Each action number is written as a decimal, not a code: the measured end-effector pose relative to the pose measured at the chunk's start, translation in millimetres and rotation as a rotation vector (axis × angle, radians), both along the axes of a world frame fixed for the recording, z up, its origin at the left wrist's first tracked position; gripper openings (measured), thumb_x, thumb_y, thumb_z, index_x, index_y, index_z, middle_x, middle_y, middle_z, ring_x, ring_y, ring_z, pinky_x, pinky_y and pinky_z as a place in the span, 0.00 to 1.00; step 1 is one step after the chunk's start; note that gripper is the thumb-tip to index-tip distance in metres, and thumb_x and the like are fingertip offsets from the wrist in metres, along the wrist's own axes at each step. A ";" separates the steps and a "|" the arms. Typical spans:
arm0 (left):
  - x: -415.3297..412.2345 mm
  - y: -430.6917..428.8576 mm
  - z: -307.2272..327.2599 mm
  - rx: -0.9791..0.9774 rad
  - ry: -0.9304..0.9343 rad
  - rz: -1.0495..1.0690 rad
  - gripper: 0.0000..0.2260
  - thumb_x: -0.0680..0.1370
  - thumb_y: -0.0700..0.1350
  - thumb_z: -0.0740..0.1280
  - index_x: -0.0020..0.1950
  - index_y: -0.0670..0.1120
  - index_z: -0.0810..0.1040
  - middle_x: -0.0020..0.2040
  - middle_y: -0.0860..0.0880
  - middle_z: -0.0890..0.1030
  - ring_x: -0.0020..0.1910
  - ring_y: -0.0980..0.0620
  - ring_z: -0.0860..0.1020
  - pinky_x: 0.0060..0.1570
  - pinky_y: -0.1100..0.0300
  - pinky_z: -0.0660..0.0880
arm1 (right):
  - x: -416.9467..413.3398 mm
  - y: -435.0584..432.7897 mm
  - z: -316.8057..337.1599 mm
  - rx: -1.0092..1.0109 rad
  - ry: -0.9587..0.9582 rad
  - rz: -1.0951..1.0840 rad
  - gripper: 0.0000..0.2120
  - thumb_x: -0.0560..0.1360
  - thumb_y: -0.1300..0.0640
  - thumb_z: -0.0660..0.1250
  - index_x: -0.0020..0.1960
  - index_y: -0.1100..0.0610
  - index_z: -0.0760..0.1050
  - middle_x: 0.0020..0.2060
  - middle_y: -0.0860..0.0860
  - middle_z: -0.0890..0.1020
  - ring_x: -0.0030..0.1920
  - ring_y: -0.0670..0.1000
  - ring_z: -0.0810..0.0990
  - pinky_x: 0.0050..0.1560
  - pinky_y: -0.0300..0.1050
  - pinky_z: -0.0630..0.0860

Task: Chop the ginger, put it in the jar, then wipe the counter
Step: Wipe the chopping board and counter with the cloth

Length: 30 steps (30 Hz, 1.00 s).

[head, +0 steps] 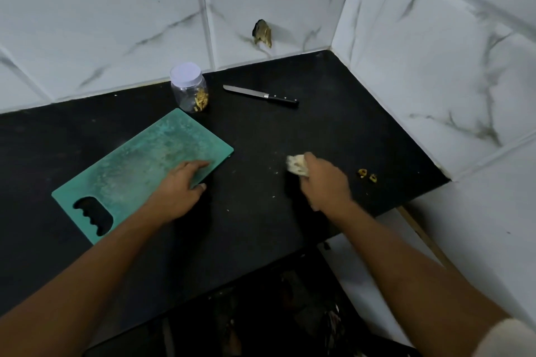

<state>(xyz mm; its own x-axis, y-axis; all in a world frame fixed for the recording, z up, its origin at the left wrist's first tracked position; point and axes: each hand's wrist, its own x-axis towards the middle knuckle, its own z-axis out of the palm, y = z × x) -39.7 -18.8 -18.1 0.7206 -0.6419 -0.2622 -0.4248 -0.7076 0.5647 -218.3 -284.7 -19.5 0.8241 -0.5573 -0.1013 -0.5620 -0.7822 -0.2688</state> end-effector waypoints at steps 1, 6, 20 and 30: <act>-0.7 -0.9 -0.1 0.002 0.000 0.006 0.25 0.81 0.42 0.68 0.78 0.52 0.68 0.75 0.46 0.69 0.74 0.45 0.68 0.75 0.48 0.64 | 12.3 25.9 -0.7 0.033 -0.010 0.063 0.15 0.79 0.54 0.66 0.65 0.52 0.72 0.55 0.55 0.82 0.53 0.60 0.82 0.50 0.53 0.78; 3.1 -7.3 4.5 0.013 0.025 0.027 0.31 0.80 0.38 0.68 0.80 0.51 0.63 0.76 0.45 0.70 0.74 0.46 0.69 0.74 0.46 0.67 | 56.5 108.6 -7.8 0.047 0.060 0.342 0.25 0.78 0.53 0.69 0.73 0.50 0.65 0.62 0.55 0.78 0.55 0.60 0.82 0.49 0.54 0.77; -1.8 -58.5 9.1 0.051 0.004 -0.162 0.28 0.81 0.40 0.69 0.80 0.50 0.65 0.76 0.44 0.69 0.74 0.45 0.68 0.75 0.51 0.64 | 13.5 -1.8 -4.3 0.033 -0.002 -0.209 0.15 0.78 0.54 0.66 0.64 0.53 0.69 0.54 0.56 0.82 0.53 0.61 0.83 0.45 0.51 0.74; -10.2 -126.8 8.6 0.092 -0.002 -0.308 0.31 0.80 0.42 0.70 0.81 0.51 0.63 0.77 0.46 0.67 0.74 0.48 0.69 0.75 0.50 0.67 | -30.9 -73.1 -9.7 0.030 0.051 -0.260 0.13 0.79 0.54 0.64 0.63 0.52 0.67 0.53 0.56 0.81 0.49 0.60 0.82 0.43 0.51 0.75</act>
<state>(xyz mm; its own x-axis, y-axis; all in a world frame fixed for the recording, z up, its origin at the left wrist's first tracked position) -49.9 -145.6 -9.5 0.4966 -0.8036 -0.3280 -0.6282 -0.5936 0.5031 -249.2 -357.8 -29.2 0.6468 -0.7459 -0.1588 -0.7567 -0.6016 -0.2559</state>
